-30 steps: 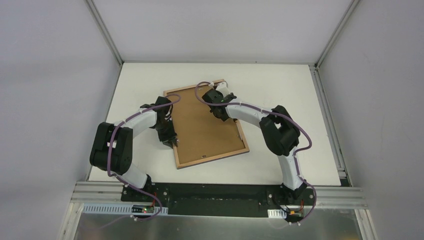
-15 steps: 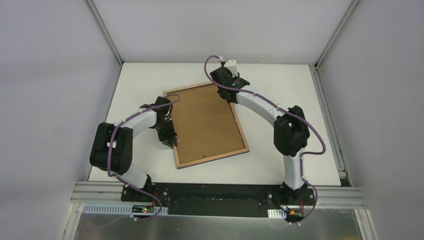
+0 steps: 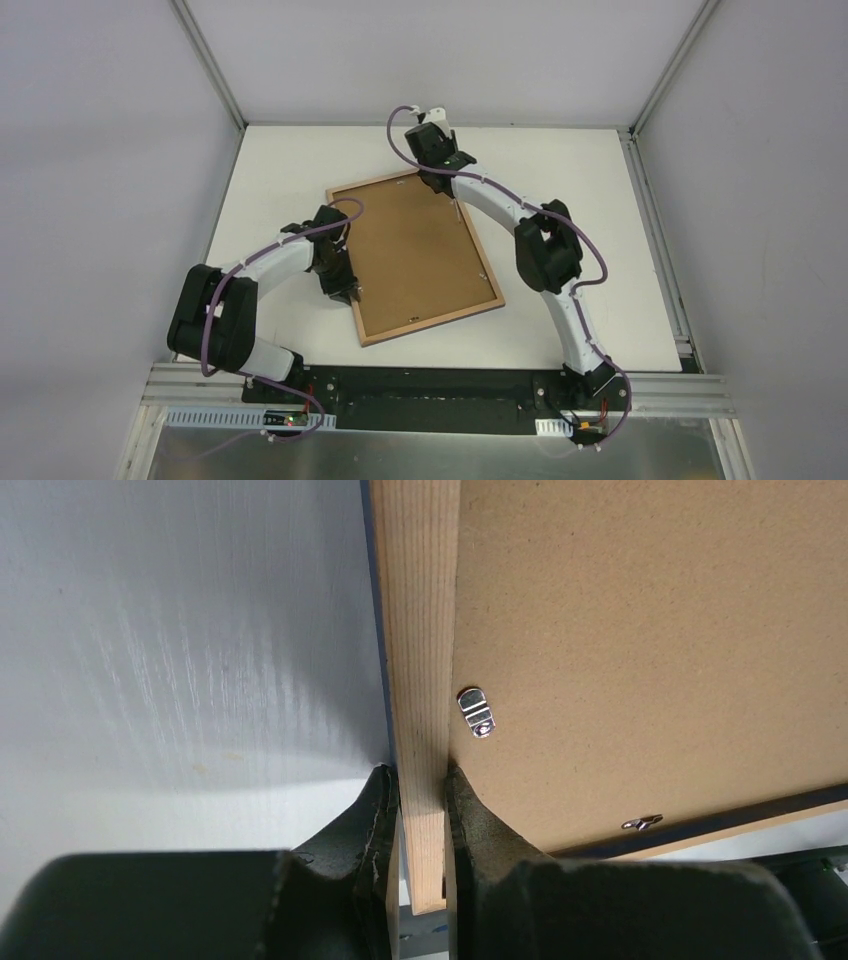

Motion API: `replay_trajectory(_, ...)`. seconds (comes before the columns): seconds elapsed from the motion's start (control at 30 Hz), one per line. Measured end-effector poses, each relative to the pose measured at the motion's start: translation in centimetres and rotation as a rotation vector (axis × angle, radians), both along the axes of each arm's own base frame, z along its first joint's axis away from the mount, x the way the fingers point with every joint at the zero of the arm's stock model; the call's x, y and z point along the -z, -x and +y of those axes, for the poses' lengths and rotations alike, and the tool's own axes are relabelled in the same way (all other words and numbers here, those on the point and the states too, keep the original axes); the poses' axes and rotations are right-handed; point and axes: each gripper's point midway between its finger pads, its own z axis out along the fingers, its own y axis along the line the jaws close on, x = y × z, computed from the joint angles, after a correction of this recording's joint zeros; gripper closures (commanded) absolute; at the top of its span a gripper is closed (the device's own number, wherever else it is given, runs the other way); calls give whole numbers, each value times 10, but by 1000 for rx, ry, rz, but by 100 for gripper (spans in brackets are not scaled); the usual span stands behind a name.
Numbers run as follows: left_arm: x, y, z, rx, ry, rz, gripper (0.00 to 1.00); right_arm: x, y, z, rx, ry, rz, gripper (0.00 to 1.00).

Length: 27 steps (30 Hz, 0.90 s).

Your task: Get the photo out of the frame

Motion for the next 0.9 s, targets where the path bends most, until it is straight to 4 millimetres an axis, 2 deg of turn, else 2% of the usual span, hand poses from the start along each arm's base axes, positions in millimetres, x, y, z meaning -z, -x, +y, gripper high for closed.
replay_trajectory(0.13,-1,11,1,-1,-2,11,100,10,-10,5,-36,28,-8,100)
replay_trajectory(0.3,0,23,2,-12,-10,47,100,5,-25,13,-76,20,-46,100)
replay_trajectory(0.5,-1,27,0,-17,-14,60,100,-2,-44,26,-118,-10,-99,100)
replay_trajectory(0.6,-1,27,0,-21,-14,62,100,2,-51,33,-134,-17,-110,100)
replay_trajectory(0.7,0,28,0,-23,-15,65,100,9,-55,36,-147,-9,-111,100)
replay_trajectory(0.9,0,29,0,-27,-17,65,100,10,-57,36,-166,-11,-106,100)
